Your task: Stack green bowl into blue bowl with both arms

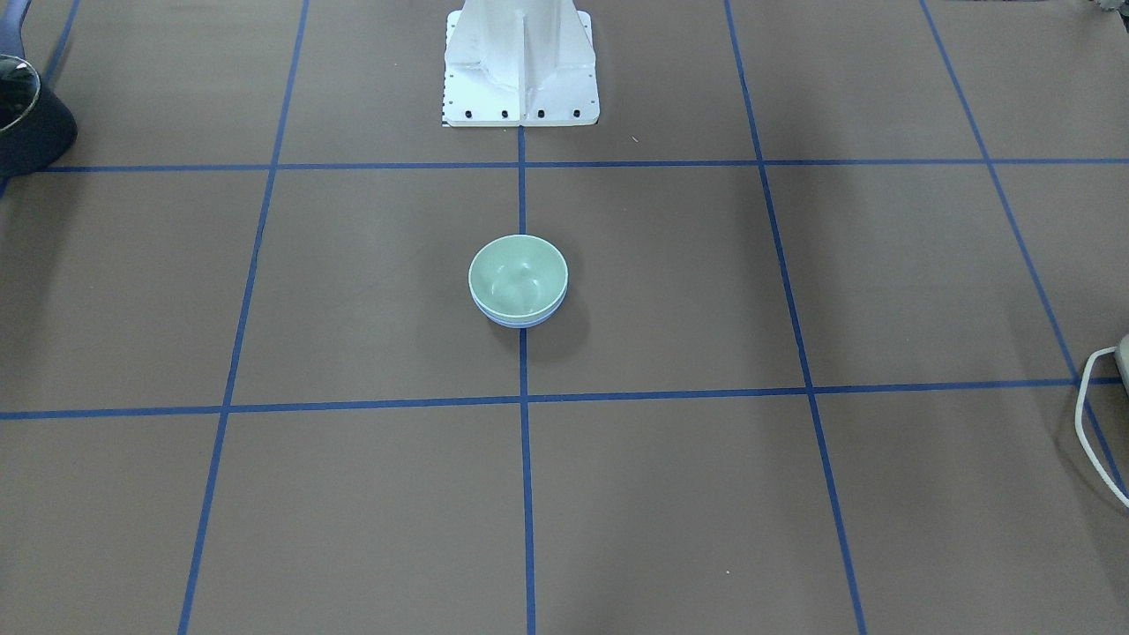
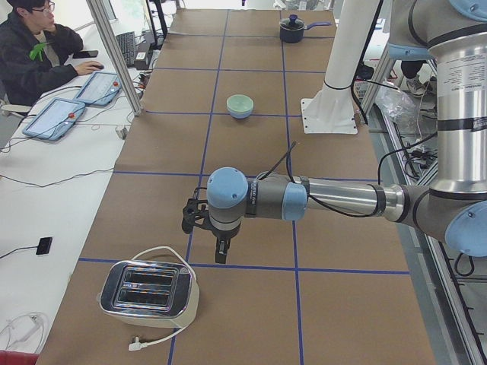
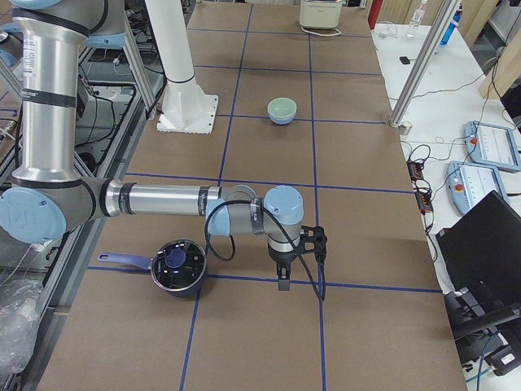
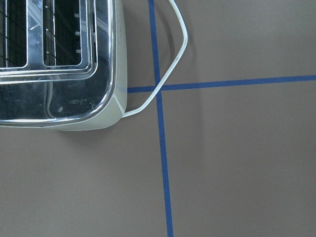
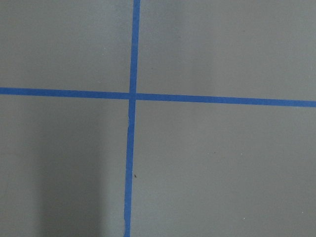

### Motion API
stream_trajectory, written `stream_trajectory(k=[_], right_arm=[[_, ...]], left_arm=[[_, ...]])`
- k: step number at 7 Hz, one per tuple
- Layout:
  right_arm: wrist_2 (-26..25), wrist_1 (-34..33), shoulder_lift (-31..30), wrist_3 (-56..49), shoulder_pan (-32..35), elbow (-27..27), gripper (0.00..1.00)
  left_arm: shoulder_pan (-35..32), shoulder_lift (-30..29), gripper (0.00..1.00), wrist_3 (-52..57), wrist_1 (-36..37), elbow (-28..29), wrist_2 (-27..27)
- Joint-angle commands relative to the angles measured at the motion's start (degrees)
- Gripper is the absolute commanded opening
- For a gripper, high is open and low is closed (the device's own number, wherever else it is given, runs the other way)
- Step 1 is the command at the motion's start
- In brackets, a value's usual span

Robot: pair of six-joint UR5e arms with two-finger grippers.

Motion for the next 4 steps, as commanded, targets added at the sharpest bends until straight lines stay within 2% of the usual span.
stream_trajectory(k=[1, 4], right_arm=[[1.0, 0.3, -0.3, 0.0, 0.1, 0.5, 1.00], [1.1, 0.4, -0.3, 0.1, 0.2, 0.8, 1.00]], left_arm=[[0.0, 0.1, 0.98, 0.0, 0.0, 0.1, 0.0], [0.0, 0.1, 0.98, 0.0, 0.0, 0.2, 0.0]])
